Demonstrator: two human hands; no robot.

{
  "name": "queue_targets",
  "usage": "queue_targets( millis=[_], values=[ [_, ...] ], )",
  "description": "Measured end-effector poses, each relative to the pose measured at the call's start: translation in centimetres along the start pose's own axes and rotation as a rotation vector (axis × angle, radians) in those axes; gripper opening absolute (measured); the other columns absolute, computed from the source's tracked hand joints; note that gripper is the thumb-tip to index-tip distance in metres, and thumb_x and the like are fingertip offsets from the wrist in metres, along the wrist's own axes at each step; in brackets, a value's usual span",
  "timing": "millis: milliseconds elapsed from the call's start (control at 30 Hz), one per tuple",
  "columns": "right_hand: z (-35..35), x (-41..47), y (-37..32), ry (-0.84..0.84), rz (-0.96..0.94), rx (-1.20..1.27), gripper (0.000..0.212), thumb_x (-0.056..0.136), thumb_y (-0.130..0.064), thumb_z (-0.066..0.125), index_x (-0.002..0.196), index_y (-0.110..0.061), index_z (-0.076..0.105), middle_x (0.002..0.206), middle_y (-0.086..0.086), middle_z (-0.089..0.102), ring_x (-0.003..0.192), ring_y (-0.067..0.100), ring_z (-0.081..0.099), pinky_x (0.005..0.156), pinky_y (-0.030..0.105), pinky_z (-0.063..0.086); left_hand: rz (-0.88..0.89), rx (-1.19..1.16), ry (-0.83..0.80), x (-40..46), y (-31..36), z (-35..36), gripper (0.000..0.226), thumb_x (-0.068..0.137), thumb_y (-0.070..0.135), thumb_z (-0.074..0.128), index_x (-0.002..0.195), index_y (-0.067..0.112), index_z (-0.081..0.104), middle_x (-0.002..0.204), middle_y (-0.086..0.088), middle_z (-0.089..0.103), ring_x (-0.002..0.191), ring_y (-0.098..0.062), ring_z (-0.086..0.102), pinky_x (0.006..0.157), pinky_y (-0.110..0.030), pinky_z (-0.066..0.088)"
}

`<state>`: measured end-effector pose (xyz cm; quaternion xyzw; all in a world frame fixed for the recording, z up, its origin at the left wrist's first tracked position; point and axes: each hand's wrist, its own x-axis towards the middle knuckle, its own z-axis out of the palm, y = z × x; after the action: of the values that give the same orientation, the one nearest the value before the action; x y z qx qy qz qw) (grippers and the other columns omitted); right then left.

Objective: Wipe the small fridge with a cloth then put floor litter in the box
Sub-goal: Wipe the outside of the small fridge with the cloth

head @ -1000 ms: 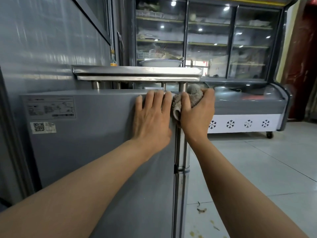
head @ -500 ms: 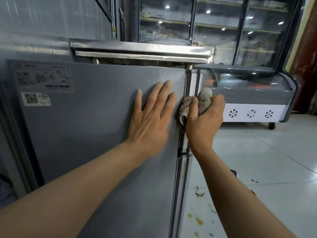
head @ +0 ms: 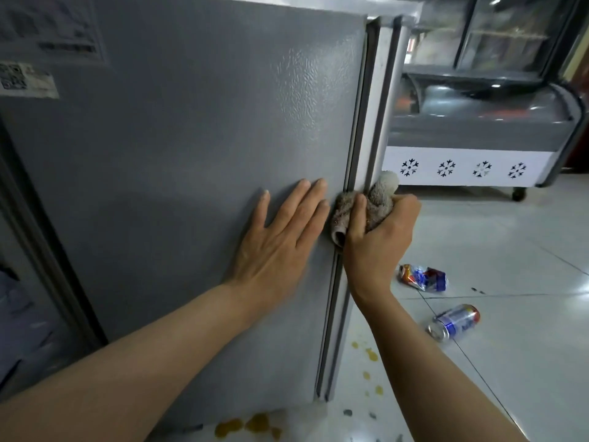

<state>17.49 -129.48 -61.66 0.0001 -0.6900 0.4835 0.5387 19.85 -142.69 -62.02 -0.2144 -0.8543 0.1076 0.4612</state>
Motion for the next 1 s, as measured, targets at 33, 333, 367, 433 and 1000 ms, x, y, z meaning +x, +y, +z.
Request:
queue_targets(
  millis=[33,333,367,433,1000],
  values=[
    [0.1,-0.1,0.1,0.009,-0.002,-0.001,0.027,0.091,-0.027,0.055,0.091,-0.003,0.043,0.090,0.018,0.047,0.079,0.032,0.049,0.069,0.040,0.042,0.011,0.006,-0.017,-0.5,0.3,0.3,0.066,0.076,0.012,0.026,0.142,0.009,0.026,0.153,-0.010,0.026,0.140,-0.025,0.018,0.107,-0.053,0.008],
    [0.0,-3.2,3.0,0.021,-0.013,0.013,0.032,0.089,-0.028,0.053,0.096,0.003,0.046,0.094,0.019,0.044,0.081,0.027,0.047,0.072,0.024,0.037,0.066,0.015,0.001,-3.5,1.5,2.6,0.058,0.084,0.006,0.022,0.141,0.008,0.030,0.152,-0.010,0.029,0.140,-0.025,0.023,0.106,-0.053,0.012],
    [-0.1,-3.7,3.4,0.013,0.000,0.004,0.033,0.089,-0.028,0.053,0.096,0.004,0.046,0.094,0.020,0.045,0.081,0.024,0.046,0.072,0.022,0.036,0.075,0.010,-0.003,-3.9,1.5,2.8,0.057,0.085,0.006,0.021,0.141,0.008,0.030,0.152,-0.010,0.029,0.140,-0.025,0.022,0.106,-0.053,0.012],
    [-0.4,-5.2,4.5,-0.022,0.023,-0.016,0.035,0.090,-0.029,0.052,0.097,0.005,0.047,0.095,0.020,0.045,0.083,0.016,0.042,0.072,0.018,0.033,0.090,0.015,-0.017,-4.8,1.7,3.5,0.055,0.090,0.004,0.012,0.142,0.008,0.029,0.153,-0.011,0.027,0.140,-0.025,0.020,0.106,-0.054,0.012],
    [-3.4,-16.6,14.5,-0.298,0.191,-0.142,0.030,0.088,-0.042,0.047,0.099,-0.016,0.035,0.097,0.018,0.045,0.085,0.028,0.049,0.072,0.032,0.044,0.239,0.040,-0.094,-11.6,4.2,8.0,0.057,0.087,0.007,0.023,0.144,0.009,0.021,0.153,-0.007,0.015,0.140,-0.022,0.015,0.106,-0.051,0.013]
  ],
)
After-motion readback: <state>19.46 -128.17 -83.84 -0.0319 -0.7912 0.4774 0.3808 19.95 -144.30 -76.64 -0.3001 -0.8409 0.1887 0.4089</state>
